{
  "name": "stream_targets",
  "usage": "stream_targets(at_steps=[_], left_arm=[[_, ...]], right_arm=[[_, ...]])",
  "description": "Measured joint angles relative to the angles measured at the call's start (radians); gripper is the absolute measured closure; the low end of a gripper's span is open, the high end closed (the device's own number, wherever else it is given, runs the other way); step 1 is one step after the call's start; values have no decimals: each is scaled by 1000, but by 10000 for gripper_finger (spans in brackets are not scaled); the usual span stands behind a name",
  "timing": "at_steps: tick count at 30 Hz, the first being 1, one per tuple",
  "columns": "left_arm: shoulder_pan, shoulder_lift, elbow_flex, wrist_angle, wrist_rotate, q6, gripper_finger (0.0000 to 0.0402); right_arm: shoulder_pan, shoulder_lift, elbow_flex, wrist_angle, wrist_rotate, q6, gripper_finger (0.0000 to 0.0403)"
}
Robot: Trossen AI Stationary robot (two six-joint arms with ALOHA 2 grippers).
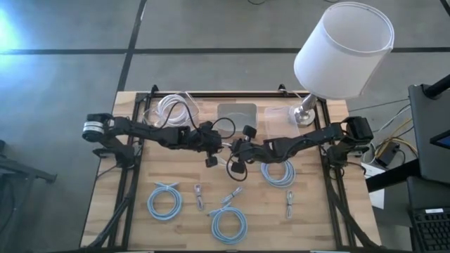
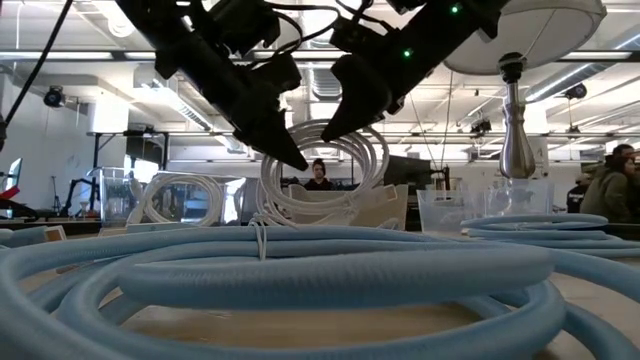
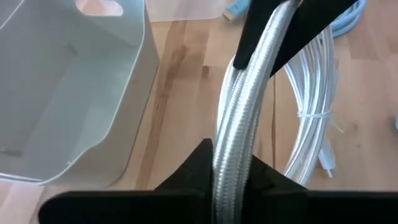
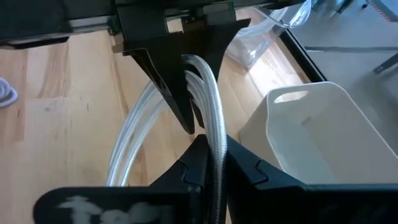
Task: Pick & Place USB Port
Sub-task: Put the large white charger cable into the left transparent bin
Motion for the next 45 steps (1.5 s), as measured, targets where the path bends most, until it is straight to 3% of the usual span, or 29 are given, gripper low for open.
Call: stream_targets(at_steps=[5,11,18,27,35,40,45], left_arm=[[-1,0,-1,5,0,1,369],[-6,0,-2,-2,-4,-10,351],[-7,-10,-3,-7,-21,-12,369],[-30,-32,-2,-217,-53,-98,362],[-44,-137,-2,-355,-268,-121,366],[-44,-264,-2,-416,-397,-113,361],[-42,-403,10,-506,-593,-116,369]], right_arm=[[0,-3,-3,-16,-20,-3,358],[0,-3,-7,-33,-27,-8,311],[14,-6,-8,-46,-23,-26,264],[45,-9,-8,-59,-14,-31,236],[46,-9,-8,-95,-13,-23,228],[46,-9,-8,-109,-13,-20,229],[46,-9,-8,-109,-14,-21,227]])
